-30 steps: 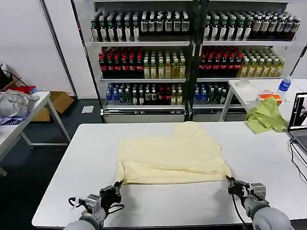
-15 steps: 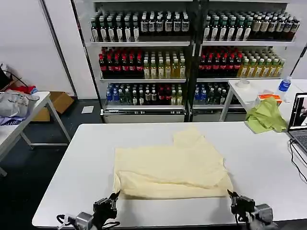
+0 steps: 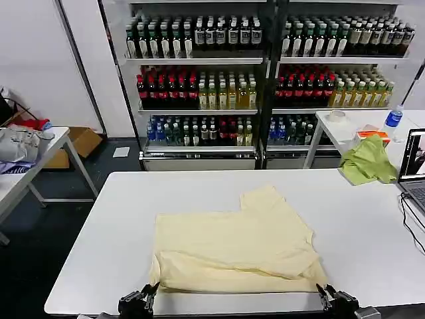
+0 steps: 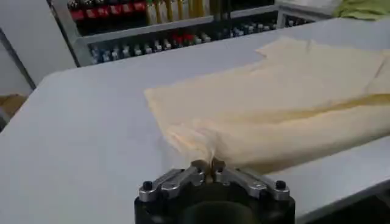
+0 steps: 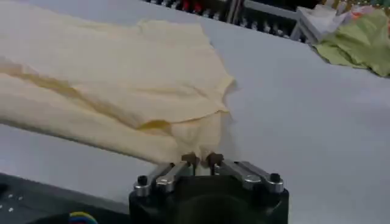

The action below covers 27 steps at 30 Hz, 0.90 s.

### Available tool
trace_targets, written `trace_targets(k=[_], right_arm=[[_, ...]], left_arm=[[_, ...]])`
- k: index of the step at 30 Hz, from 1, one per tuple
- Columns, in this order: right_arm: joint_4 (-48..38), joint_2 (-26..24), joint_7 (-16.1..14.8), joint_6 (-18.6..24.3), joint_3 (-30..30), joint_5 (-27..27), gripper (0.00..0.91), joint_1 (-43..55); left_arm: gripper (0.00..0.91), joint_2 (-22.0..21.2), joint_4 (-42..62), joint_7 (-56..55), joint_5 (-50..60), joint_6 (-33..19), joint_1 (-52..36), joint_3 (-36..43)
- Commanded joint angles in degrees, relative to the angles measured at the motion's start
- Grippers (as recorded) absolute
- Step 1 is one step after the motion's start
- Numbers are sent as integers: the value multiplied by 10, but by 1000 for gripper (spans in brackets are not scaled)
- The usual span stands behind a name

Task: Fold and organize the clothes.

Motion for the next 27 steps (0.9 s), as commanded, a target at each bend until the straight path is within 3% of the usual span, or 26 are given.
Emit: trace_targets(k=[1, 9, 15, 21, 27], right_arm=[[19, -7, 2, 8, 13, 3, 907, 8], [15, -35, 21, 4, 24, 70, 907, 97], [-36, -61, 49, -18, -19, 132, 907, 221], [-121, -87, 78, -60, -152, 199, 907, 427], [-238, -75, 89, -77, -299, 226, 907, 617]], left_arm=[[907, 8, -11, -5, -16, 3, -8, -34], [907, 30, -13, -30, -100, 15, -74, -88], [907, 53, 25, -55, -185, 30, -146, -72], [907, 76, 109, -76, -233, 52, -289, -10], [907, 83, 202, -89, -266, 58, -403, 58]])
